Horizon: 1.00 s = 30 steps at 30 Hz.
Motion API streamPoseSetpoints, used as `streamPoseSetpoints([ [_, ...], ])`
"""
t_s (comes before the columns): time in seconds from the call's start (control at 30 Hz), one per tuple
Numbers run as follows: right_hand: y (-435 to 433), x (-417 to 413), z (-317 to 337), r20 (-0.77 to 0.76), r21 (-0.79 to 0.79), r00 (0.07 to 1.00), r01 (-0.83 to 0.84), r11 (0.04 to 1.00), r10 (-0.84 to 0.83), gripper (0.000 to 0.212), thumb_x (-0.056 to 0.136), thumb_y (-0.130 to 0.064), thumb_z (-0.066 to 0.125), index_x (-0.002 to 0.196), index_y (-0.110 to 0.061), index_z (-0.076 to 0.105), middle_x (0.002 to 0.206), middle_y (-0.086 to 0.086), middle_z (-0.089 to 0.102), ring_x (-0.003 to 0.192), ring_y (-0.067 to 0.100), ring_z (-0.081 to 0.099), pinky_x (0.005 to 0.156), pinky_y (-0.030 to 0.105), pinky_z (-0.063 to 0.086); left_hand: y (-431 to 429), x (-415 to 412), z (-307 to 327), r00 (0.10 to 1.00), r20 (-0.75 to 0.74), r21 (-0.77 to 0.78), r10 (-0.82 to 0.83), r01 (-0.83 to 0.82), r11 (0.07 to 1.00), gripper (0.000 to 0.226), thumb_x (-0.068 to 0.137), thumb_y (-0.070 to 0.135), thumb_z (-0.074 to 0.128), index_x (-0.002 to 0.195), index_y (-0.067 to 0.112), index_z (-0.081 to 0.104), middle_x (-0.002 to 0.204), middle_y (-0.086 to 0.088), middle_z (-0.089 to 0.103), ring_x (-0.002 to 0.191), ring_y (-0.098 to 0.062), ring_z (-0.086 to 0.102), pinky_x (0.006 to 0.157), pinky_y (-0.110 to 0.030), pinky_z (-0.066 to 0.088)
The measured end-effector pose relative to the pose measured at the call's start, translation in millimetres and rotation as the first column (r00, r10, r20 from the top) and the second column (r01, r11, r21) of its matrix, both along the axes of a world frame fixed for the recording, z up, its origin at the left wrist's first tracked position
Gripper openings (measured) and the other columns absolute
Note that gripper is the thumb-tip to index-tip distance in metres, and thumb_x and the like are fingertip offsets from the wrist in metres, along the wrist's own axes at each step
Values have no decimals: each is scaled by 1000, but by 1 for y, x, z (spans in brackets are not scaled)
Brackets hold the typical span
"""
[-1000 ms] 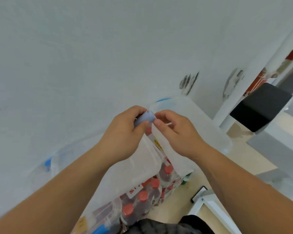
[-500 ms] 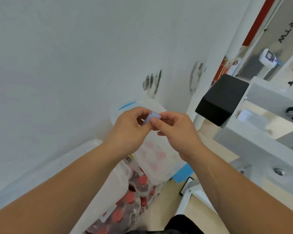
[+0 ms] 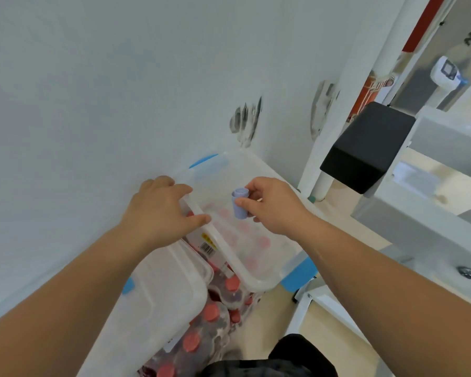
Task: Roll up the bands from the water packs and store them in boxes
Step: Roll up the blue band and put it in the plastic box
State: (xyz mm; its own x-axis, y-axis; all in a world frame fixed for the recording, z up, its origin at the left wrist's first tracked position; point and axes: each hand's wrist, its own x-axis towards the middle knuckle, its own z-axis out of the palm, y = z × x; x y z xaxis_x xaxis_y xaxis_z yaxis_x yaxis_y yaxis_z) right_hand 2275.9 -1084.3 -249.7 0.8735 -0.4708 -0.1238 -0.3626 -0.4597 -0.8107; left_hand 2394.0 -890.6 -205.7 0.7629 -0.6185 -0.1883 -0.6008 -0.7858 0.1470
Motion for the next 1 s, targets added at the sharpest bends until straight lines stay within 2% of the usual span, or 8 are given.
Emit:
streamPoseSetpoints([
  [0.13,2,40,0,-111,-88,989,-104,991,94,22,86,-32,73,92,-12,69,90,6,74,82,25,68,75,37,55,5,3,-1,997,-83,-31,-2,-1,1000,88,70,74,68,145,35,45,150,7,47,139,-18,40,110,-36,36],
  [0.27,9,74,-16,-214,-161,957,-234,959,198,22,78,-24,79,95,-13,71,97,4,71,91,25,66,80,36,55,7,6,-4,995,-98,-56,15,-21,998,95,62,74,74,144,34,47,148,7,48,137,-16,42,109,-33,36],
  [0.33,13,85,-28,-231,-140,949,-250,958,214,26,77,-24,81,100,-15,71,98,0,68,91,22,64,80,35,54,9,7,-7,995,-102,-71,14,-21,997,96,61,74,75,144,34,47,148,7,48,137,-16,41,110,-34,35],
  [0.43,15,97,-44,-214,-95,956,-224,970,200,27,77,-25,82,101,-18,72,82,-10,56,80,17,58,72,30,47,11,8,-10,995,-96,-103,1,-11,995,98,60,74,75,145,34,47,146,7,50,135,-16,42,111,-33,37],
  [0.5,16,102,-55,-214,-70,955,-224,972,205,27,77,-23,82,101,-21,71,77,-13,52,73,13,54,71,28,44,12,9,-11,996,-85,-109,-6,-4,994,97,60,73,76,145,34,47,144,8,51,134,-15,43,109,-32,38],
  [0.67,24,103,-74,-190,27,951,-243,970,244,21,83,-11,75,102,-19,73,75,-13,58,60,4,55,63,24,49,16,8,-13,996,-85,-137,-7,-5,991,99,60,73,77,146,36,45,145,13,48,135,-12,40,109,-28,35],
  [0.83,33,109,-77,-189,-57,958,-229,972,215,17,79,-25,79,94,-19,77,85,-5,69,75,15,65,73,29,54,15,6,-14,995,-96,-180,-16,-1,984,97,62,70,78,146,36,45,145,14,48,135,-12,40,109,-28,35],
  [1.0,32,111,-81,-237,-59,956,-189,980,171,22,76,-33,80,88,-16,73,82,0,71,77,20,67,72,34,56,10,7,-11,994,-104,-166,-19,1,986,97,62,69,78,146,34,45,141,13,51,132,-12,42,107,-28,37],
])
